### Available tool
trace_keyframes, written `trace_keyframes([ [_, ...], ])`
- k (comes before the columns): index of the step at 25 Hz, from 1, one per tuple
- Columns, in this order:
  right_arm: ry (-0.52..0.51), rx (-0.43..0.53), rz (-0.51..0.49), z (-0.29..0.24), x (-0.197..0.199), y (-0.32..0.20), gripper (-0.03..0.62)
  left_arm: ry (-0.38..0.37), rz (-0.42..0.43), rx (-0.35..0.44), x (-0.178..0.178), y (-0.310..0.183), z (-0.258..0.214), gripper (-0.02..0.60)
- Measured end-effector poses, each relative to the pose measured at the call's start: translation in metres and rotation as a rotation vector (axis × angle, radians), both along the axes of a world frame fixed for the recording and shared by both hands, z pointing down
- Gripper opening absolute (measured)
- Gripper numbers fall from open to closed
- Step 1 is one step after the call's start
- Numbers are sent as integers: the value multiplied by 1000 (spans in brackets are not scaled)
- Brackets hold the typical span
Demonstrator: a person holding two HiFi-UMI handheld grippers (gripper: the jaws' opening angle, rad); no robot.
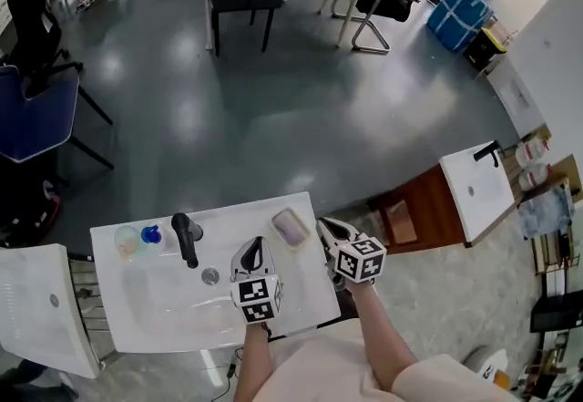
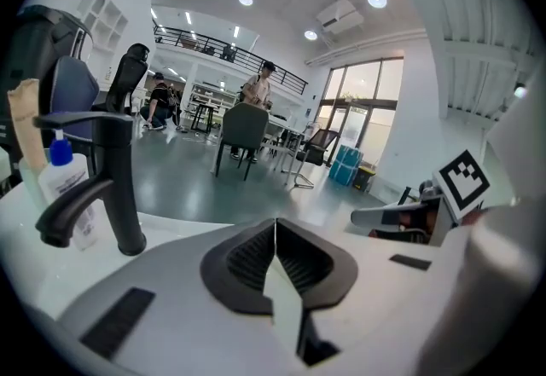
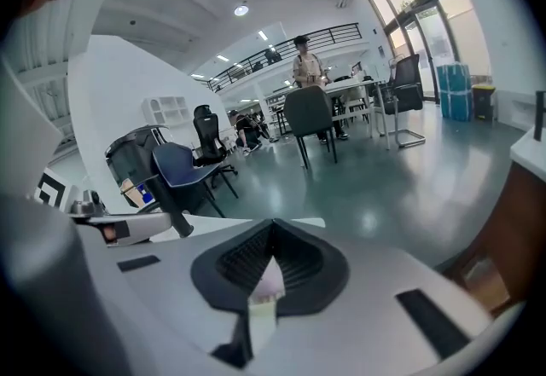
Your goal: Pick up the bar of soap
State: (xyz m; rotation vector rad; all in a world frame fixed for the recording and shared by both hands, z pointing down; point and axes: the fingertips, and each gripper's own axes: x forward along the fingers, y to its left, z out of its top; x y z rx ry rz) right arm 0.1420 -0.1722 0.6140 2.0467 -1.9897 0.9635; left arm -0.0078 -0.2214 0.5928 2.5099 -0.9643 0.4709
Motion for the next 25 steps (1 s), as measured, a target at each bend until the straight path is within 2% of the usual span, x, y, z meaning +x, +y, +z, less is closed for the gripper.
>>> trace_keyframes([
  [5,34,-19,-44,13,14,-21,5,-80,-95,-1,-13,-5,8,11],
  [9,70,-32,-173,22,15,-32,5,-121,-176,-14,-10,-5,16,18],
  [13,68,-27,-275,24,23,-45,6,-143,-259,-35,3,-7,19,38],
  [18,53,-32,-345,37,38,-62,6,-173,-337,-62,23,-3,29,52],
  [25,3,-13,-435,43,46,-78,5,-210,-424,-94,48,5,42,110],
])
